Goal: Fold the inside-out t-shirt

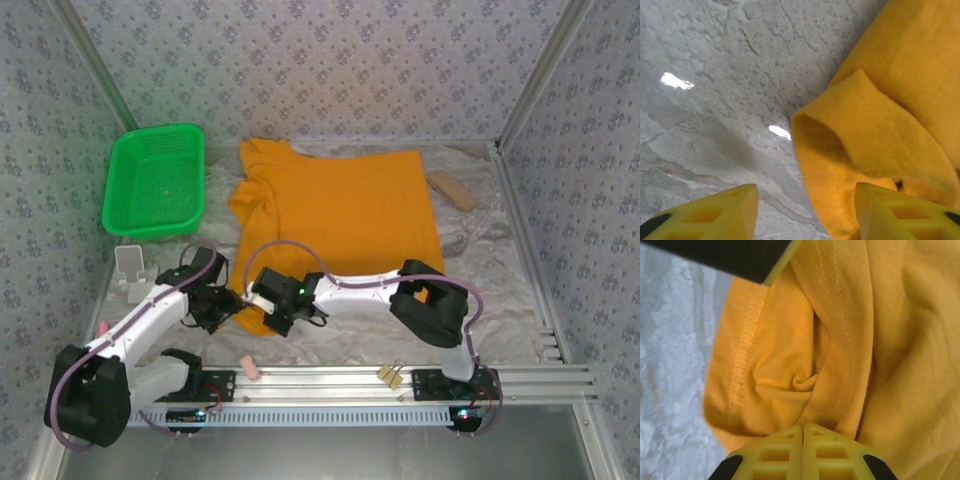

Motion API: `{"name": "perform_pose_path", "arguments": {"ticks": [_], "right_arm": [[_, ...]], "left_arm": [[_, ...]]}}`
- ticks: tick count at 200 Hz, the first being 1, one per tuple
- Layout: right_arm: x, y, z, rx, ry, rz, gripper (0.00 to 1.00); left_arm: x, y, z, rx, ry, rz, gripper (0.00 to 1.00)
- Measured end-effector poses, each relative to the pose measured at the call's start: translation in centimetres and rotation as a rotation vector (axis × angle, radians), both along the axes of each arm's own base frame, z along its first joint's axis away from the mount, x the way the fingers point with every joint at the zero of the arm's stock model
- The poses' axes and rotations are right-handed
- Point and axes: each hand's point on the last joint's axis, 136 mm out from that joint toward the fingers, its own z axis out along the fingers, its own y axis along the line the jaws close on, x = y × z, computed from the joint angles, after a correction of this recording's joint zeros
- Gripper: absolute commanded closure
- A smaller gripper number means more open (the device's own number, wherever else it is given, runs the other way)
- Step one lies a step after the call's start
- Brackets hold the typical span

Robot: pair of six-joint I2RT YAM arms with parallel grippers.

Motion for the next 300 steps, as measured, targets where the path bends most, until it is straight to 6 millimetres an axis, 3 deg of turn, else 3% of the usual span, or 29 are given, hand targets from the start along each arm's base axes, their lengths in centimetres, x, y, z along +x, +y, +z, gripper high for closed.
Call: {"name": "perform_pose_path", "arguments": {"ticks": [16,35,42,80,90,103,110,135,153,177,190,215,244,270,286,300], "right_arm": [[-0.3,-0.7,1.5,0.054,0.018,0.001,1.0],[-0.2,-1.3,3.6,0.144,0.031,-0.007,1.0],[0.0,-1.5,4.2,0.176,0.036,-0.011,1.0],[-0.2,-3.1,5.7,0.258,0.049,0.039,1.0],[-1.2,-3.7,5.6,0.257,0.047,0.092,1.0],[-3.0,-4.5,4.9,0.252,0.046,0.177,0.98],[-4.1,-5.1,4.2,0.245,0.049,0.219,0.94],[-6.7,-8.0,0.2,0.192,0.04,0.327,0.89],[-5.7,-10.0,-1.9,0.135,-0.015,0.299,0.74],[-2.1,-9.6,-0.4,0.146,-0.158,0.221,0.65],[-1.2,-8.9,0.8,0.16,-0.217,0.244,0.62],[-2.0,-6.8,3.5,0.226,-0.263,0.374,0.61],[-3.1,-4.8,6.9,0.345,-0.233,0.491,0.56],[-3.4,-2.2,8.1,0.405,-0.249,0.538,0.56],[-4.2,0.0,6.7,0.416,-0.263,0.571,0.56],[-5.1,1.0,4.6,0.404,-0.25,0.59,0.57]], "left_arm": [[0.1,-0.1,-0.2,0.025,-0.008,-0.007,0.57],[0.5,-0.1,-0.3,0.049,-0.031,-0.01,0.83],[0.6,-0.1,-0.4,0.056,-0.042,-0.008,0.89],[0.8,1.2,-0.4,0.127,-0.059,-0.005,0.93],[0.7,1.8,0.3,0.158,-0.073,-0.004,0.86],[1.2,2.2,2.1,0.17,-0.129,-0.011,0.49],[1.5,2.1,3.3,0.162,-0.174,-0.026,0.37],[2.8,1.7,6.9,0.13,-0.293,-0.051,0.27],[3.1,1.2,7.0,0.123,-0.299,-0.085,0.27],[3.6,-0.2,4.9,0.103,-0.212,-0.135,0.3],[3.9,-0.9,3.0,0.108,-0.141,-0.16,0.32],[4.4,-1.3,1.1,0.122,-0.09,-0.187,0.41],[5.5,-1.6,0.5,0.132,-0.099,-0.194,0.69],[6.6,-1.8,0.3,0.13,-0.107,-0.2,0.83],[7.4,-1.0,0.6,0.114,-0.118,-0.159,0.78],[8.4,-0.1,0.8,0.095,-0.131,-0.113,0.47]]}}
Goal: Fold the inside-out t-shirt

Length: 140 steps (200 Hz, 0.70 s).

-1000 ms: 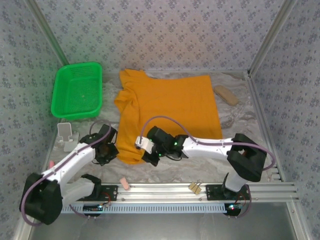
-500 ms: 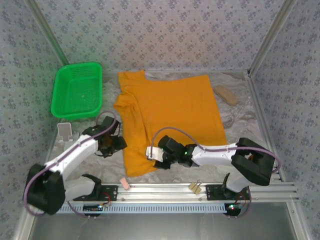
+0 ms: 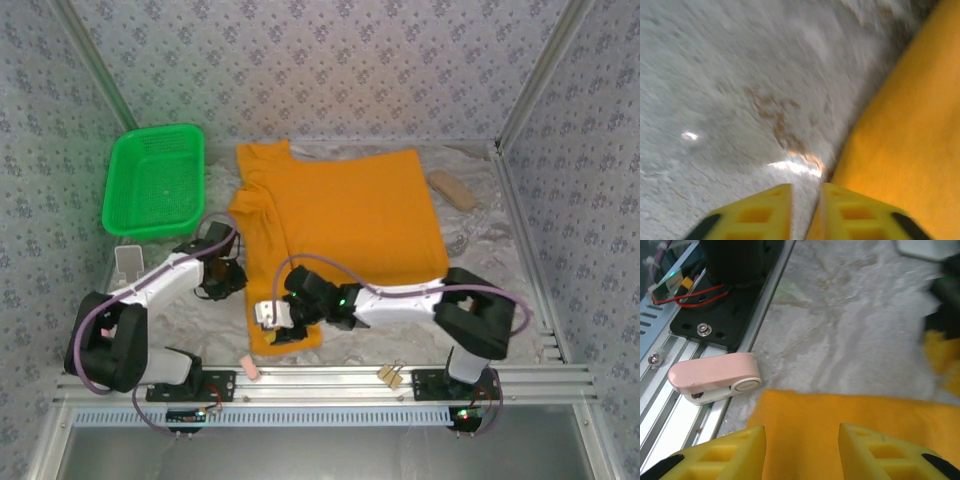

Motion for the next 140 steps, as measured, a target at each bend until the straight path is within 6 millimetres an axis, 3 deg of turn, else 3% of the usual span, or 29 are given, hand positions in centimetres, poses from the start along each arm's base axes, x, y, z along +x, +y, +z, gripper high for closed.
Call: {"name": "perform_pose_path", "arguments": {"ticks": [8,29,55,70,108,140], "right_arm": [[-0.4,0.3,-1.2,-0.015,0.007,0.006,0.57],[-0.7,0.4,-3.3,-0.051,0.016,0.007,0.63],[-1.5,0.4,-3.3,-0.036,0.038,0.043,0.79],[-2.2,0.1,-3.4,-0.02,0.049,0.076,0.83],[-2.6,-1.0,-3.8,-0.014,0.079,0.101,0.83],[-1.9,-0.9,-3.0,0.018,0.076,0.094,0.84]], "left_arm": [[0.6,0.5,0.3,-0.015,-0.013,0.027,0.37],[2.5,1.2,1.4,-0.041,-0.053,0.068,0.32],[5.7,0.0,2.9,-0.078,-0.094,0.036,0.27],[7.9,-0.7,3.4,-0.093,-0.115,0.02,0.27],[11.5,-2.0,1.4,-0.104,-0.088,-0.014,0.41],[12.4,-2.4,-1.1,-0.098,-0.031,-0.032,0.78]]}}
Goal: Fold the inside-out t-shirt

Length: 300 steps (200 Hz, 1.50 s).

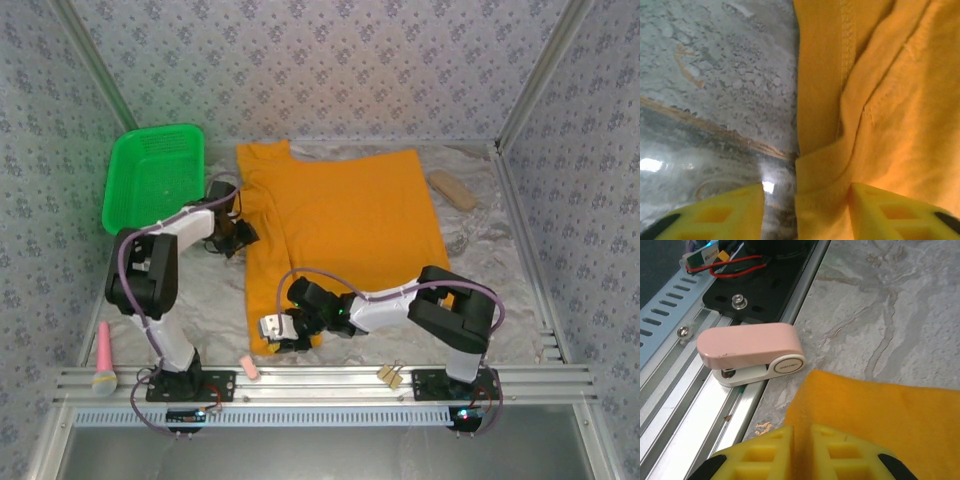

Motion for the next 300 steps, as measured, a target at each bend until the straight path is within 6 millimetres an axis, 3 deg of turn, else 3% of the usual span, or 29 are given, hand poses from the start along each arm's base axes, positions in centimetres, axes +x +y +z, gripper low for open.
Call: {"name": "perform_pose_path", "arguments": {"ticks": [16,45,66,93,110,131,173,200,230,241,264,300], "right_arm": [[0.1,0.1,0.2,0.011,0.0,0.0,0.86],[0.6,0.2,0.1,0.008,-0.007,-0.03,0.99],[1.6,-0.3,-0.4,0.0,-0.019,-0.073,1.0],[2.7,-1.6,-1.6,-0.024,-0.018,-0.115,1.0],[3.2,-2.2,-2.0,-0.034,-0.01,-0.133,1.0],[3.6,-2.2,-1.3,-0.019,-0.009,-0.146,0.95],[3.9,-1.8,2.2,0.058,-0.033,-0.159,0.82],[4.9,-1.6,4.8,0.118,-0.08,-0.204,0.8],[6.4,-2.3,7.4,0.168,-0.132,-0.265,0.79],[7.0,-2.7,8.1,0.178,-0.15,-0.295,0.78],[9.2,-3.9,8.5,0.175,-0.174,-0.397,0.76],[13.5,-6.0,8.3,0.149,-0.18,-0.575,0.72]], "left_arm": [[0.2,0.0,-0.2,0.007,0.002,-0.015,0.79],[0.1,0.8,0.7,0.041,-0.029,0.0,0.79],[-1.8,2.2,1.5,0.01,-0.055,0.066,0.58],[-5.3,5.3,0.4,-0.017,-0.034,0.209,0.5],[-6.4,5.4,-0.5,-0.017,-0.006,0.207,0.44],[-5.0,4.3,0.8,-0.038,-0.043,0.138,0.41],[0.6,0.7,5.5,-0.013,-0.175,-0.021,0.41],[4.0,0.4,6.4,0.06,-0.198,-0.062,0.48],[6.4,0.1,4.7,0.122,-0.16,-0.108,0.63],[6.6,-0.2,3.8,0.132,-0.136,-0.134,0.65],[6.4,-0.7,1.8,0.147,-0.081,-0.17,0.85],[5.4,-0.5,0.3,0.165,-0.024,-0.197,0.92]]}}
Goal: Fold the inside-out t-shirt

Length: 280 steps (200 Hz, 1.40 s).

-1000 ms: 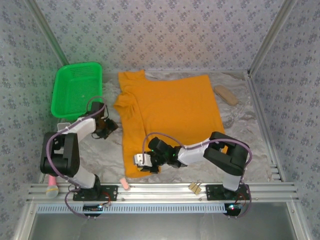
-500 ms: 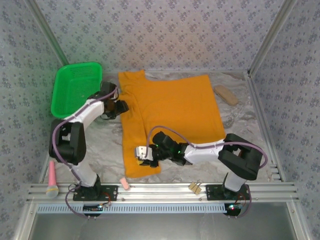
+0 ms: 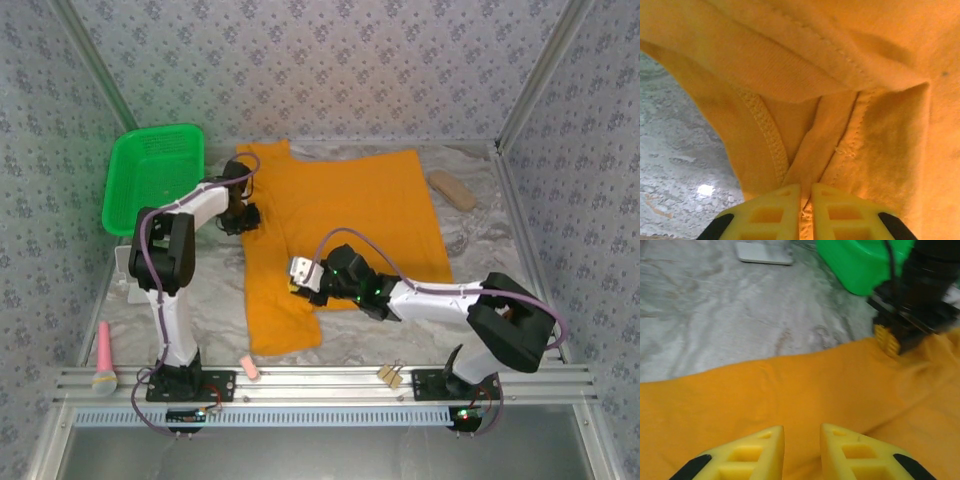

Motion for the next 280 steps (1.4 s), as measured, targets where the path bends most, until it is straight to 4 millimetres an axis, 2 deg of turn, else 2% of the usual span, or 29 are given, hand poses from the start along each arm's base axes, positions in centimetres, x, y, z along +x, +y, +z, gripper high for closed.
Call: {"name": "perform_pose_path", "arguments": {"ticks": [23,45,63,87,93,106,119,133,148,178,193,212,236,256,280], "right_arm": [[3.3,-1.0,-0.2,-0.003,0.033,-0.133,0.71],[6.7,-0.7,-0.5,0.002,0.06,-0.231,0.62],[8.7,0.7,-1.0,0.007,0.08,-0.268,0.59],[11.2,3.4,-2.1,0.014,0.11,-0.293,0.54],[11.9,4.1,-2.4,0.014,0.122,-0.303,0.53],[13.4,5.7,-3.2,0.018,0.151,-0.327,0.53],[14.8,6.9,-3.9,0.03,0.195,-0.358,0.53],[16.1,7.8,-4.6,0.047,0.252,-0.395,0.53],[17.1,8.2,-5.4,0.06,0.313,-0.437,0.54],[18.3,8.9,-7.0,0.066,0.406,-0.495,0.61],[18.5,9.3,-7.9,0.069,0.446,-0.515,0.82],[18.3,10.0,-9.0,0.059,0.47,-0.51,1.0],[17.4,10.7,-9.5,0.043,0.486,-0.473,1.0],[16.2,12.1,-8.8,0.06,0.485,-0.39,1.0],[14.6,13.6,-7.7,0.088,0.507,-0.288,1.0]], "left_arm": [[-0.1,0.3,0.1,0.003,-0.003,0.0,0.95],[-1.4,1.3,0.5,0.02,-0.005,0.009,0.97],[-2.7,2.3,1.8,0.025,-0.026,0.027,0.97],[-4.0,3.6,3.3,0.002,-0.062,0.07,0.96],[-4.2,3.9,3.3,-0.003,-0.066,0.08,0.93],[-4.8,4.4,3.0,-0.014,-0.059,0.103,0.73],[-5.6,4.9,2.2,-0.025,-0.034,0.126,0.59],[-6.5,5.3,1.5,-0.037,-0.007,0.15,0.52],[-7.3,5.8,1.7,-0.046,0.002,0.171,0.48],[-8.3,6.8,5.0,-0.082,-0.072,0.213,0.48],[-8.7,7.2,6.6,-0.108,-0.119,0.231,0.48],[-9.4,7.3,7.3,-0.14,-0.136,0.249,0.48],[-10.7,7.2,6.3,-0.172,-0.103,0.267,0.48],[-11.6,7.2,5.5,-0.196,-0.077,0.287,0.48],[-12.2,7.4,5.5,-0.227,-0.08,0.317,0.47]]}}
